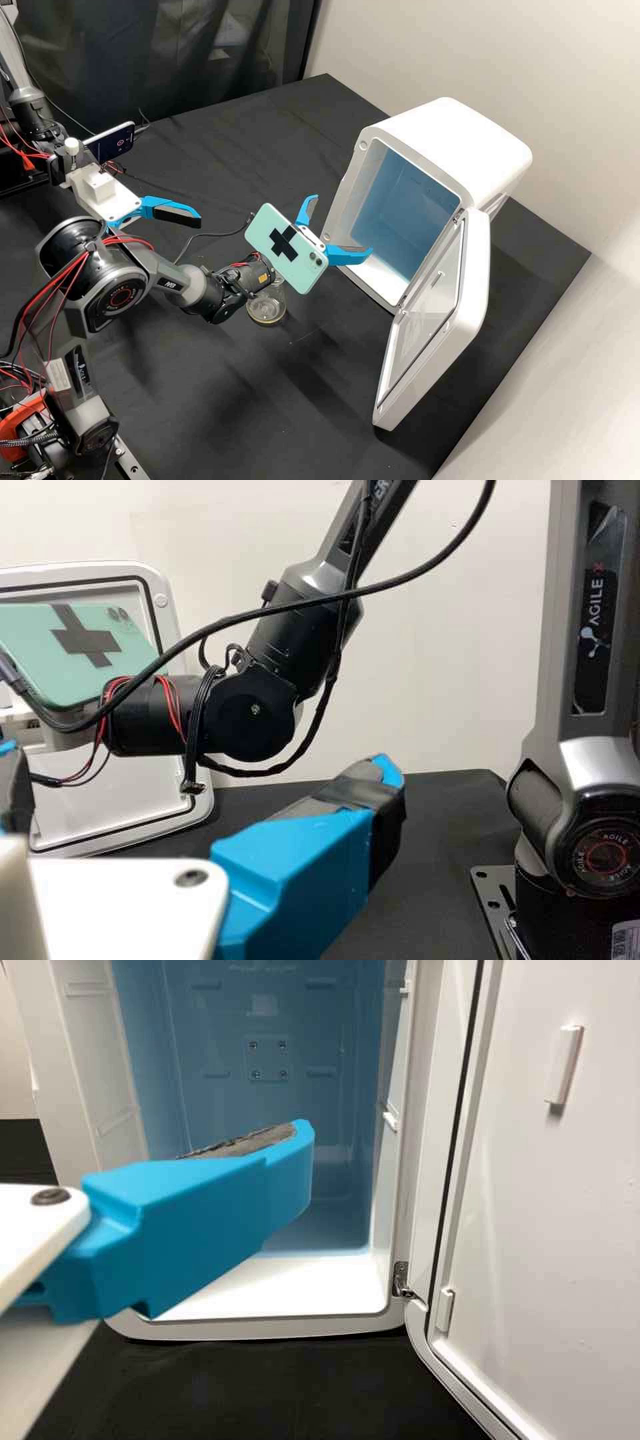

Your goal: Place the flask in the incubator

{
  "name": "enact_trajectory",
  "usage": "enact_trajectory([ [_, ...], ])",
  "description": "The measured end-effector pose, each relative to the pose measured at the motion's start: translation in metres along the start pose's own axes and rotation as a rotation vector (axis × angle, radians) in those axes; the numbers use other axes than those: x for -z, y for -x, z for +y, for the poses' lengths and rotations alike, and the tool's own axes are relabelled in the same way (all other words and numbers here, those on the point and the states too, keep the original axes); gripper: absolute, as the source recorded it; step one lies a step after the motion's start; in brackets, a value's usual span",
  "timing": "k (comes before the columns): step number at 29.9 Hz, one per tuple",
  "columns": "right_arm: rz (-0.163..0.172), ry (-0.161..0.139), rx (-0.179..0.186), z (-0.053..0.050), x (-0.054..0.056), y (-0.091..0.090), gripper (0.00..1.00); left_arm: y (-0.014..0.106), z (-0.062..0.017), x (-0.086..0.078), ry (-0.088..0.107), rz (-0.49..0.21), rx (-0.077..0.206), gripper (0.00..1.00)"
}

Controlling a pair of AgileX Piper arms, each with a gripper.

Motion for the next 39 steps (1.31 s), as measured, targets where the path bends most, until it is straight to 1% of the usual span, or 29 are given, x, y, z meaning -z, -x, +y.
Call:
enact_trajectory([
  [8, 0.000, 0.000, 0.000, 0.000, 0.000, 0.000, 1.00, 0.000, -0.0007, 0.000, 0.000, 0.000, 0.002, 1.00],
  [13, -0.003, -0.003, -0.003, 0.000, 0.000, 0.000, 1.00, -0.003, -0.0070, 0.001, -0.002, 0.003, 0.022, 1.00],
  [15, -0.004, -0.004, -0.004, 0.000, 0.000, 0.000, 1.00, -0.002, -0.0083, 0.001, -0.002, 0.004, 0.027, 1.00],
  [17, -0.004, -0.004, -0.004, 0.000, 0.000, 0.000, 1.00, 0.001, -0.0119, 0.003, -0.002, 0.012, 0.042, 1.00],
  [18, -0.004, -0.003, -0.004, 0.000, 0.000, 0.000, 1.00, 0.004, -0.0147, 0.005, -0.010, 0.009, 0.054, 1.00],
  [20, -0.004, -0.003, -0.004, 0.000, 0.000, 0.000, 1.00, 0.009, -0.0186, 0.010, -0.019, 0.017, 0.074, 1.00],
  [21, -0.004, -0.003, -0.004, 0.000, 0.000, 0.000, 1.00, 0.015, -0.0212, 0.015, -0.025, 0.025, 0.086, 1.00],
  [22, -0.004, -0.003, -0.004, 0.000, 0.000, 0.000, 1.00, 0.020, -0.0226, 0.019, -0.026, 0.035, 0.094, 1.00],
  [24, -0.004, -0.003, -0.004, 0.000, 0.000, 0.000, 1.00, 0.028, -0.0245, 0.026, -0.017, 0.057, 0.107, 1.00],
  [25, -0.004, -0.003, -0.004, 0.000, 0.000, 0.000, 1.00, 0.034, -0.0253, 0.031, -0.003, 0.072, 0.113, 1.00],
  [29, -0.004, -0.003, -0.004, 0.000, 0.000, 0.000, 1.00, 0.057, -0.0256, 0.046, 0.032, 0.104, 0.096, 1.00],
  [30, -0.004, -0.003, -0.004, 0.000, 0.000, 0.000, 1.00, 0.060, -0.0257, 0.048, 0.037, 0.108, 0.094, 1.00],
  [32, -0.004, -0.003, -0.004, 0.000, 0.000, 0.000, 1.00, 0.072, -0.0270, 0.055, 0.048, 0.112, 0.089, 1.00],
  [34, -0.004, -0.003, -0.004, 0.000, 0.000, 0.000, 1.00, 0.080, -0.0286, 0.060, 0.049, 0.112, 0.093, 1.00],
  [35, -0.004, -0.003, -0.004, 0.000, 0.000, 0.000, 1.00, 0.084, -0.0293, 0.062, 0.055, 0.114, 0.093, 1.00],
  [36, -0.004, -0.003, -0.004, 0.000, 0.000, 0.000, 1.00, 0.088, -0.0293, 0.065, 0.050, 0.117, 0.092, 1.00],
  [39, -0.004, -0.003, -0.004, 0.000, 0.000, 0.000, 1.00, 0.100, -0.0322, 0.071, 0.043, 0.115, 0.108, 1.00],
])
